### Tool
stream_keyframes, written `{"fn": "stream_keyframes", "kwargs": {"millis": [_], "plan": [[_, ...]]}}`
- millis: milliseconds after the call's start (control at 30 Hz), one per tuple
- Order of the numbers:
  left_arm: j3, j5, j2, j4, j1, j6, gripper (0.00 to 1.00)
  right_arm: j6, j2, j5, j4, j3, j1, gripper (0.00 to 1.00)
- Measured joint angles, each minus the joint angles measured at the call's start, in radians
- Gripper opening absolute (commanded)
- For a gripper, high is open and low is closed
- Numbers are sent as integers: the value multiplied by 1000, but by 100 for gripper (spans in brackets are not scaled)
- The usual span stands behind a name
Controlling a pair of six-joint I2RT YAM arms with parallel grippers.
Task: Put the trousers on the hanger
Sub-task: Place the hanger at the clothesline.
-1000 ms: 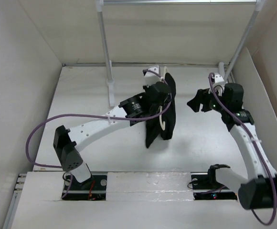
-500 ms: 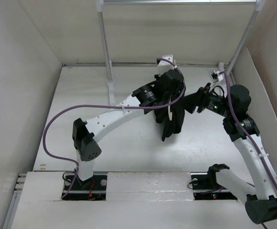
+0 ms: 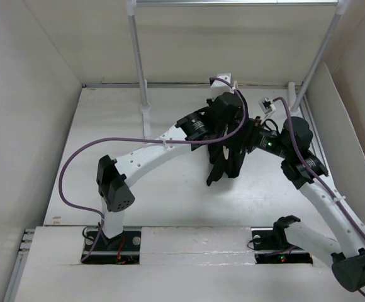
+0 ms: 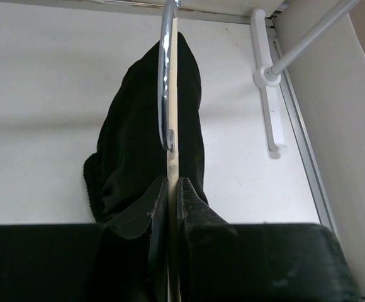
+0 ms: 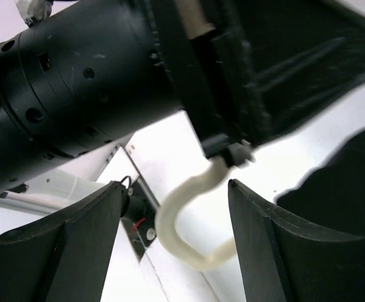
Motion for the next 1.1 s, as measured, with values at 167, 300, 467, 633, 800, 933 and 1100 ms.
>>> {"fn": "stream_keyframes", "kwargs": {"millis": [167, 300, 467, 633, 800, 933, 1100], "plan": [[-21, 15, 0, 20, 0, 0, 0, 18, 25, 59, 16, 0, 61, 72], [-57, 15, -2, 48, 0, 0, 0, 29, 39, 112, 18, -2, 68, 56], [-83, 19, -8, 61, 0, -1, 0, 48, 38, 175, 30, -43, 74, 43], [-95, 23, -10, 66, 6, -1, 0, 79, 40, 205, 65, -94, 75, 53], [-114, 23, -20, 80, 3, -1, 0, 109, 61, 214, 100, -111, 75, 30], [-119, 7, -46, 92, 10, -1, 0, 144, 81, 243, 64, -130, 63, 2], [-131, 9, -56, 121, 7, -5, 0, 138, 60, 249, 77, -129, 61, 0]]}}
